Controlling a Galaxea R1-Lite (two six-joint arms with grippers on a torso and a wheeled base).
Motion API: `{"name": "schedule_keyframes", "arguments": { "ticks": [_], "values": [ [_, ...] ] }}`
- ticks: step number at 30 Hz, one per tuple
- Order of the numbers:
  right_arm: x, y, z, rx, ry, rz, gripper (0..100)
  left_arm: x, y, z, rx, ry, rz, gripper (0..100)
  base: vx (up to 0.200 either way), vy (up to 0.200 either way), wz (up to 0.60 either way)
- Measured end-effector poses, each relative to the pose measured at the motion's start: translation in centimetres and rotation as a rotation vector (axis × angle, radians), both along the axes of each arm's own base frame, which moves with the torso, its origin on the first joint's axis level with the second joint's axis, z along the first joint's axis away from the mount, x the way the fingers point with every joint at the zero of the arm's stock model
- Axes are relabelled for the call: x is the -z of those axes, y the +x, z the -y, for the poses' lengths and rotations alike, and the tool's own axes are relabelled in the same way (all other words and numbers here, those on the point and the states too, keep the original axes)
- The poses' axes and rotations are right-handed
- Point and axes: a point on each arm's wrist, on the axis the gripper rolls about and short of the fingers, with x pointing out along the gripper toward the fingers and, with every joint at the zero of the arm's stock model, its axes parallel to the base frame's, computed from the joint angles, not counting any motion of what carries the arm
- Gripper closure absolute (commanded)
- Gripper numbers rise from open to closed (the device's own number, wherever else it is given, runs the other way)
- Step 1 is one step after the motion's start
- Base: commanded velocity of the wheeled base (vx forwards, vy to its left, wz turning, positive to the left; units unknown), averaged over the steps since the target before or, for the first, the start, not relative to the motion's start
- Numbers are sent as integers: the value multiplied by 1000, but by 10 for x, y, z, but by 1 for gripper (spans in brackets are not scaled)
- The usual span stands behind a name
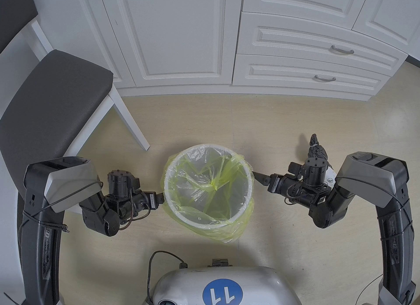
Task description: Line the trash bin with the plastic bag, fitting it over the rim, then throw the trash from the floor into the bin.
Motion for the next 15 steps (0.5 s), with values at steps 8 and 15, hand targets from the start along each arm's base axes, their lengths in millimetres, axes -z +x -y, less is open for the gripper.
{"name": "schedule_keyframes", "arguments": {
  "ticks": [8,15],
  "values": [
    [31,8,-2,-8,-42,-20,0,-3,-1,0,2,11,5,0,0,0,0],
    [50,27,15,35,-26,-15,0,-8,0,-3,-5,12,14,0,0,0,0]
  ]
}}
